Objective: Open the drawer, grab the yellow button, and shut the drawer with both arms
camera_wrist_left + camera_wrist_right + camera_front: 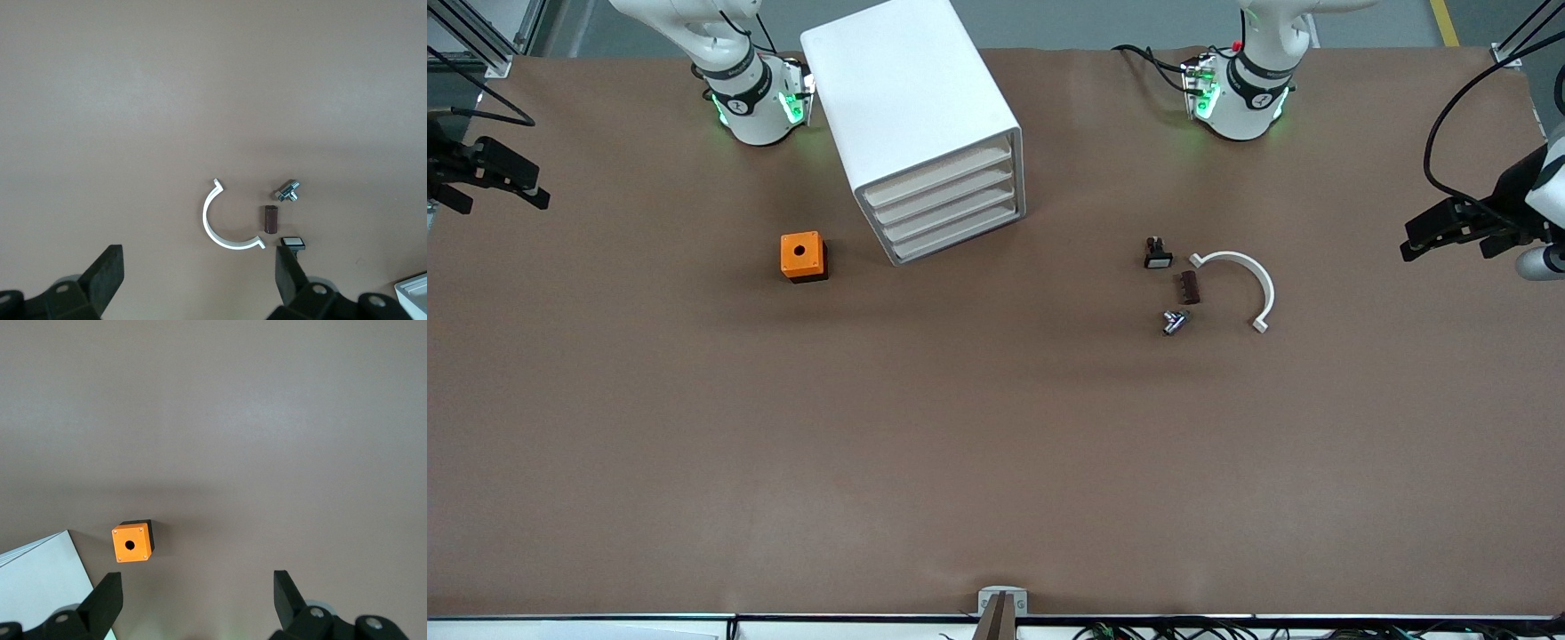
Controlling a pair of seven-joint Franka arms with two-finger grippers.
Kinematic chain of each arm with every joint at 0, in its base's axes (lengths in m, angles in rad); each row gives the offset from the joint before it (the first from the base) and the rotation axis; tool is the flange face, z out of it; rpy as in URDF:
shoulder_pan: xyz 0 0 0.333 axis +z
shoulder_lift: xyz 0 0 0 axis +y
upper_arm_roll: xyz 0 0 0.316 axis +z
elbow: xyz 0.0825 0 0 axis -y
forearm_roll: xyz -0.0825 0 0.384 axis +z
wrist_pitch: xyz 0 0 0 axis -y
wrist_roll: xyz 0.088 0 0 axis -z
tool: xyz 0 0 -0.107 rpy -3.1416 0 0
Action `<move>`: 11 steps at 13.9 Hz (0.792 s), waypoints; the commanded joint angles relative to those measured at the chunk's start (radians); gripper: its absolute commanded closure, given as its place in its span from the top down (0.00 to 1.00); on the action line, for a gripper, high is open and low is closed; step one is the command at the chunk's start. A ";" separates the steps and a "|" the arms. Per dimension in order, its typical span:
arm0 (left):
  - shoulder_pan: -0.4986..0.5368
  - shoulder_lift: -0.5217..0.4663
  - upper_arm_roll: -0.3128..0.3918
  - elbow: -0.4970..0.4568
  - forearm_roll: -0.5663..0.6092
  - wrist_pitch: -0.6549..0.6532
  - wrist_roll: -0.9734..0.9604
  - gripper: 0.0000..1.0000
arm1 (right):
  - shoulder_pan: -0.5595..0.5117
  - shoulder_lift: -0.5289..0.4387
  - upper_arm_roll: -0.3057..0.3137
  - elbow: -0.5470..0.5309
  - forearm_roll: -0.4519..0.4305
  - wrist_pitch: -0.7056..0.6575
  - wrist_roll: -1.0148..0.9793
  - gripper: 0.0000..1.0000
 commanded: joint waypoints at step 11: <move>-0.016 0.081 0.006 0.027 0.002 -0.014 -0.032 1.00 | -0.004 -0.028 0.005 -0.024 -0.013 0.000 -0.007 1.00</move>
